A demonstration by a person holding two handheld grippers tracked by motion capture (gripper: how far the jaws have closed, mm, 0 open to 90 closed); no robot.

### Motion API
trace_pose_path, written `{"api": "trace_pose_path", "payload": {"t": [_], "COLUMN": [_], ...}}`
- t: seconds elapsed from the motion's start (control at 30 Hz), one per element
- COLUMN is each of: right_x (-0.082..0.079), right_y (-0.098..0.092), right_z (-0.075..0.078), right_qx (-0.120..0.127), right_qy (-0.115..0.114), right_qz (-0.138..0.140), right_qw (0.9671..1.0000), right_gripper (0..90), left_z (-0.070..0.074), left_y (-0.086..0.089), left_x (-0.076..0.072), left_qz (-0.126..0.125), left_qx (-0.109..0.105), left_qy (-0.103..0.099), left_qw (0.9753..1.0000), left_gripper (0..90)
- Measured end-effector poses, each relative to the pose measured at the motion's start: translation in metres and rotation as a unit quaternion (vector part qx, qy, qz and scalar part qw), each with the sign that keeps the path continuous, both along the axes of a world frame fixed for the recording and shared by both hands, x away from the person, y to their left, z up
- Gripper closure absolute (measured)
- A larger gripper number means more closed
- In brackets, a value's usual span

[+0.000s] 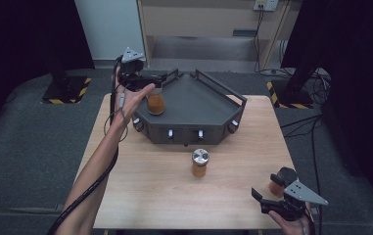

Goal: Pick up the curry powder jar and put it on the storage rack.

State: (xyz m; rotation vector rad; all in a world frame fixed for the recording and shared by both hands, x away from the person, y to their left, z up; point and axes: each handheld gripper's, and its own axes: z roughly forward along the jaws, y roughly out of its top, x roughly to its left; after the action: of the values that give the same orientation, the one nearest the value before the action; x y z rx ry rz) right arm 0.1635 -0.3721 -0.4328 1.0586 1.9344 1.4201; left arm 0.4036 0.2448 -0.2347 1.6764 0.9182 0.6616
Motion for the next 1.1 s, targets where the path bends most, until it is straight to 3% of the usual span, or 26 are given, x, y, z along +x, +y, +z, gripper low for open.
{"api": "trace_pose_path", "payload": {"t": [0.13, 0.37, 0.63, 0.67, 0.77, 1.1], "right_x": [0.000, 0.000, -0.001, -0.001, -0.001, -0.001], "right_y": [0.000, 0.000, 0.000, 0.000, 0.001, 0.001], "right_z": [0.000, 0.000, 0.000, 0.000, 0.001, 0.001], "right_qx": [0.000, 0.000, -0.001, -0.001, -0.001, -0.003], "right_qy": [0.000, 0.000, -0.002, -0.001, -0.001, 0.000], "right_qz": [0.000, 0.001, 0.002, 0.001, 0.001, 0.000], "right_qw": [1.0000, 1.0000, 1.0000, 1.0000, 1.0000, 1.0000], "right_gripper": [9.9, 9.9, 9.9, 9.9, 9.9, 9.9], "left_z": [0.002, 0.008, 0.006, 0.005, -0.005, -0.040], "left_y": [0.003, 0.012, 0.021, 0.023, 0.033, 0.059], "left_x": [-0.011, -0.037, -0.063, -0.066, -0.072, -0.095], "left_qz": [-0.018, -0.057, -0.078, -0.080, -0.090, -0.105], "left_qx": [-0.005, 0.005, 0.033, 0.038, 0.023, 0.007], "left_qy": [-0.005, -0.021, -0.039, -0.039, -0.038, -0.034], "left_qw": [0.9998, 0.9982, 0.9956, 0.9953, 0.9949, 0.9939], "left_gripper": [4.0, 3.9, 3.9, 3.9, 3.9, 3.9]}}
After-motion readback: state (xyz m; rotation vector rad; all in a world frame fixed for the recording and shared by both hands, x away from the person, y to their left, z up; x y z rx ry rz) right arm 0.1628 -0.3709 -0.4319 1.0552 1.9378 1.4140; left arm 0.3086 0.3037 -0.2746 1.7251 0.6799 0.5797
